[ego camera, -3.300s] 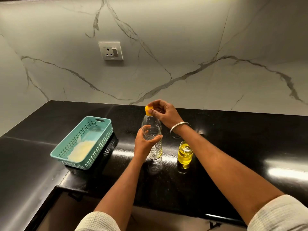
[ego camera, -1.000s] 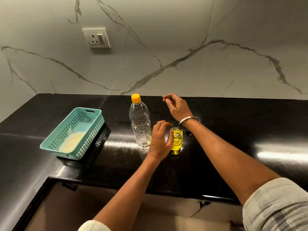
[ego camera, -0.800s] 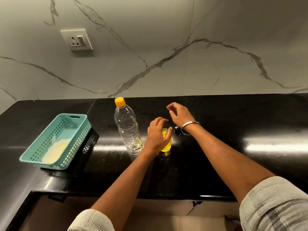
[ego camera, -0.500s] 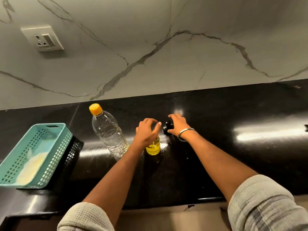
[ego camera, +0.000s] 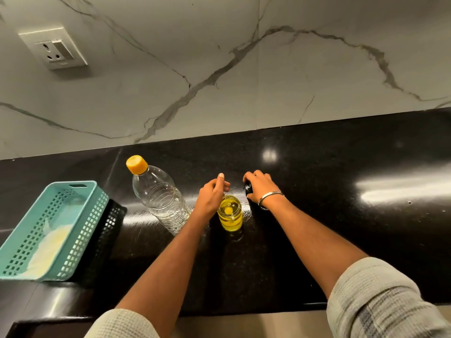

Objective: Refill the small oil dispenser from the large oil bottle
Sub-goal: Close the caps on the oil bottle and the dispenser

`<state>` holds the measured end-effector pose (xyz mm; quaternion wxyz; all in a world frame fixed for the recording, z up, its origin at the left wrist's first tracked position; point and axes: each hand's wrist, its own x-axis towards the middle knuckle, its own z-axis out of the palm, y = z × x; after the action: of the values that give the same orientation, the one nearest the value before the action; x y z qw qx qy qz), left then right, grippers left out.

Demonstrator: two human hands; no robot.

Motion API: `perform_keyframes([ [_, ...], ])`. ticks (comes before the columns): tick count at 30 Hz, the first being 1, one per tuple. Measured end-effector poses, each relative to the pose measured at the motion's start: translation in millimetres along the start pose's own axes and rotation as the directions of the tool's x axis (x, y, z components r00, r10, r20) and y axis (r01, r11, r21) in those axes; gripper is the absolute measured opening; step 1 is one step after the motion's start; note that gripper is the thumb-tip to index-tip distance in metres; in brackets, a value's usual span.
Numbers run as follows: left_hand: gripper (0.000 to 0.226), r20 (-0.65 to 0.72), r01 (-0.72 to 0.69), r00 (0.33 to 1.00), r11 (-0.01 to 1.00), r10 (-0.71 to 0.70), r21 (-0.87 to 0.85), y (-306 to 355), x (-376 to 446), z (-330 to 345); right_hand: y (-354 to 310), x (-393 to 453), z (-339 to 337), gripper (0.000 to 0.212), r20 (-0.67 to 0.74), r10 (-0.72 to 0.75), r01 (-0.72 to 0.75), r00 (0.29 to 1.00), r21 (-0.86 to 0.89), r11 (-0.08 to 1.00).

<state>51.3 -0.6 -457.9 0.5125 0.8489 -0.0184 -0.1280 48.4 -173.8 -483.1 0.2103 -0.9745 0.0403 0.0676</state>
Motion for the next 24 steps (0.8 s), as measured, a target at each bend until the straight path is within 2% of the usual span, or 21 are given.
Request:
perform_keyframes([
  [3,0.056,0.004,0.019,1.000,0.998,-0.019,-0.065,-3.2,-1.8,-2.0,-3.0,-4.3,-6.6,0.049,-0.020,-0.021,0.022,1.000,0.072,0.997],
  [7,0.060,0.000,0.064,0.998,0.981,-0.065,-0.181,-6.3,-11.6,-0.4,-16.9,-11.5,-29.9,0.052,0.003,-0.127,0.125,0.992,0.192,0.973],
  [10,0.057,-0.039,0.032,0.998,0.980,-0.041,-0.194,-10.0,-23.3,3.0,-31.3,-19.1,-50.4,0.051,0.013,-0.192,0.183,0.981,0.236,0.954],
  [13,0.054,-0.069,0.012,0.997,0.970,-0.030,-0.243,-13.0,-37.7,3.6,-43.7,-30.5,-66.6,0.050,0.013,-0.243,0.233,0.970,0.226,0.946],
  [18,0.033,-0.063,-0.040,0.998,0.958,0.023,-0.285,-18.3,-68.1,0.9,-60.0,-51.6,-80.9,0.051,0.074,-0.339,0.319,0.938,0.196,0.927],
  [20,0.037,-0.058,-0.058,0.997,0.946,0.042,-0.320,-19.1,-80.8,0.9,-66.1,-59.5,-81.3,0.053,0.125,-0.367,0.347,0.922,0.154,0.925],
  [24,0.034,-0.027,-0.079,0.997,0.975,0.075,-0.209,-25.0,-95.5,2.8,-76.3,-71.2,-76.4,0.056,0.198,-0.383,0.379,0.902,0.060,0.924],
])
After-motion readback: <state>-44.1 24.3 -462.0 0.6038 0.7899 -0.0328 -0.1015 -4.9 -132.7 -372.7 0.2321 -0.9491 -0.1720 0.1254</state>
